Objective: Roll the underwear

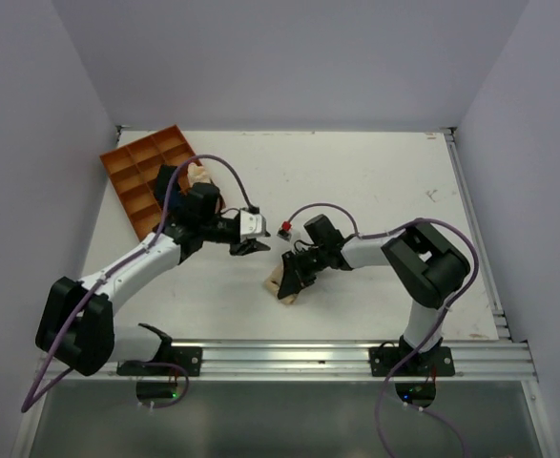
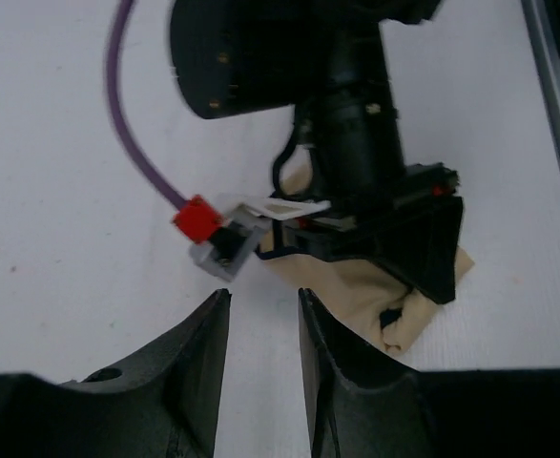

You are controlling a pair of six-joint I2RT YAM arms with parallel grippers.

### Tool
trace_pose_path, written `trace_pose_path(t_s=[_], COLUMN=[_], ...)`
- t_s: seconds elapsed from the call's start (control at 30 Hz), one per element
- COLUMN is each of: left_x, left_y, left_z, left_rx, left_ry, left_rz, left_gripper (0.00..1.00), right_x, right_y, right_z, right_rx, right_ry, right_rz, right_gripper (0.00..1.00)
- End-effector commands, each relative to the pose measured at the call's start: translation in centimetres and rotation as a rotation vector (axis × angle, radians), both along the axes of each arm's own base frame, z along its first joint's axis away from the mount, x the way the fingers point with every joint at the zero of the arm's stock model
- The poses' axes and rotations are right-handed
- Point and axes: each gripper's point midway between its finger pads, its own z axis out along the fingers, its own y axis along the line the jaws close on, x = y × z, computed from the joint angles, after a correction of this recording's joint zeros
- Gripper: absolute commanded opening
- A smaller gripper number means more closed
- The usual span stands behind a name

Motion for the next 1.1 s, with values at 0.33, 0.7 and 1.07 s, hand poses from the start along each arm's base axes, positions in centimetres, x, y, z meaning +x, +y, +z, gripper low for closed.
trace_pose_path(t_s=[0.33,0.7,1.07], left_x=[-8.8,-7.4,-8.1], left_y=[-1.5,-1.8,-2.6], left_z=[-10.9,-13.8,-13.9], left_rx=[0.268,0.415,0.433], left_ry=[0.012,0.043,0.102], left_rz=[-0.453,-0.45,-0.549], left_gripper=[0.43,0.46,0.2], right_x=[-0.9,-0.9,-0.6], right_y=[-1.2,-1.3,-1.7], right_z=[-2.7,-2.6,-1.9], right_rx=[0.014,0.009,-0.017], right_ry=[0.17,0.166,0.129], right_rz=[-0.039,-0.041,-0.07], right_gripper=[0.09,0.12,0.21])
